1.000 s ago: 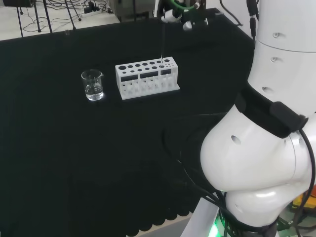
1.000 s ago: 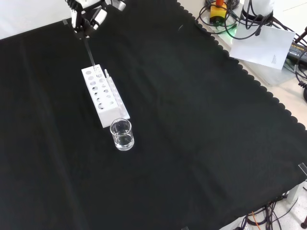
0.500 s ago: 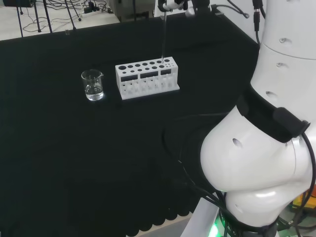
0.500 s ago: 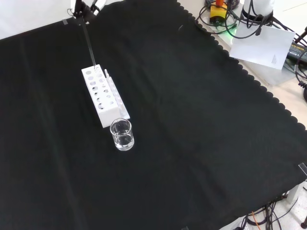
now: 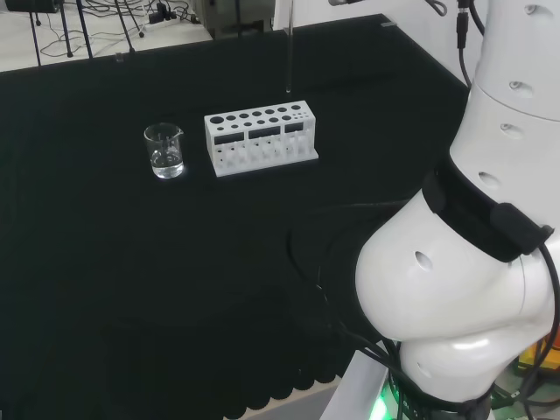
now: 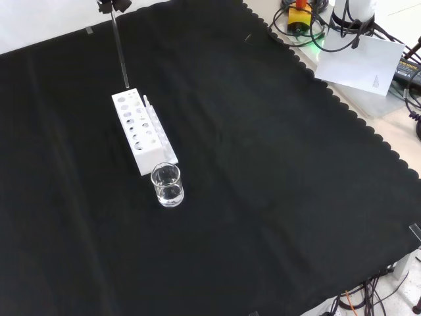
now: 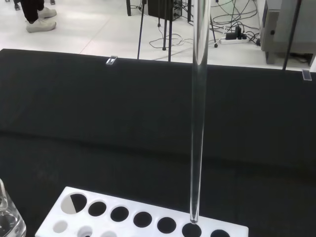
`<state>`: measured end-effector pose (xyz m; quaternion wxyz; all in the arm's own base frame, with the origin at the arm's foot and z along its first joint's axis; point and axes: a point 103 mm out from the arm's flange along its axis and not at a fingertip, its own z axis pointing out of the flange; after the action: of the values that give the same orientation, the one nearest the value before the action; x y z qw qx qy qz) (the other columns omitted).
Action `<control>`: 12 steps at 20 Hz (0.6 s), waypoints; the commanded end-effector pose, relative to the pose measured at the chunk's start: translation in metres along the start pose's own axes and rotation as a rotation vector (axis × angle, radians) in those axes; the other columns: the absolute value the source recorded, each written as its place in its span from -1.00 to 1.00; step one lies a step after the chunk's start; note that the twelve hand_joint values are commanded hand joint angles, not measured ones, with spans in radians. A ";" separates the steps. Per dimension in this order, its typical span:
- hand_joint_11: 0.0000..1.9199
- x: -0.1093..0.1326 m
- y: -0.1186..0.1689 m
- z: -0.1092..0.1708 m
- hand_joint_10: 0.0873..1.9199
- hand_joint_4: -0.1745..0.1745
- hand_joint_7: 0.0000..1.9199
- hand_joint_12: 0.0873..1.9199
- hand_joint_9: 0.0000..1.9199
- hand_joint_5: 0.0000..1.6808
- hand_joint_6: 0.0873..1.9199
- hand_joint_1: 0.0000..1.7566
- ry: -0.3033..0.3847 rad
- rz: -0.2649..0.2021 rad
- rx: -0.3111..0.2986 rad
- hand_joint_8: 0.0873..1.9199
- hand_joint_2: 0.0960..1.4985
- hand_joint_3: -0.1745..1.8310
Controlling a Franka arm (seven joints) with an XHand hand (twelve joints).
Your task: Take the glass rod from the white test tube rack.
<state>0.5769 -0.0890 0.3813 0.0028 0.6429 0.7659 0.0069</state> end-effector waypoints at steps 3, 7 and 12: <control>0.82 0.006 0.000 -0.007 -0.29 -1.00 0.19 -0.73 0.68 0.25 -0.45 0.47 -0.006 -0.016 -0.015 0.04 0.39 -0.83; 0.82 0.012 -0.002 -0.004 -0.29 -1.00 0.19 -0.73 0.69 0.25 -0.45 0.47 -0.007 -0.028 -0.014 0.04 0.39 -0.83; 0.83 0.015 -0.002 -0.003 -0.30 -1.00 0.19 -0.73 0.69 0.24 -0.44 0.47 -0.008 -0.040 -0.010 0.04 0.39 -0.83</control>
<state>0.5722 -0.0771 0.3847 0.0087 0.6309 0.7758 0.0089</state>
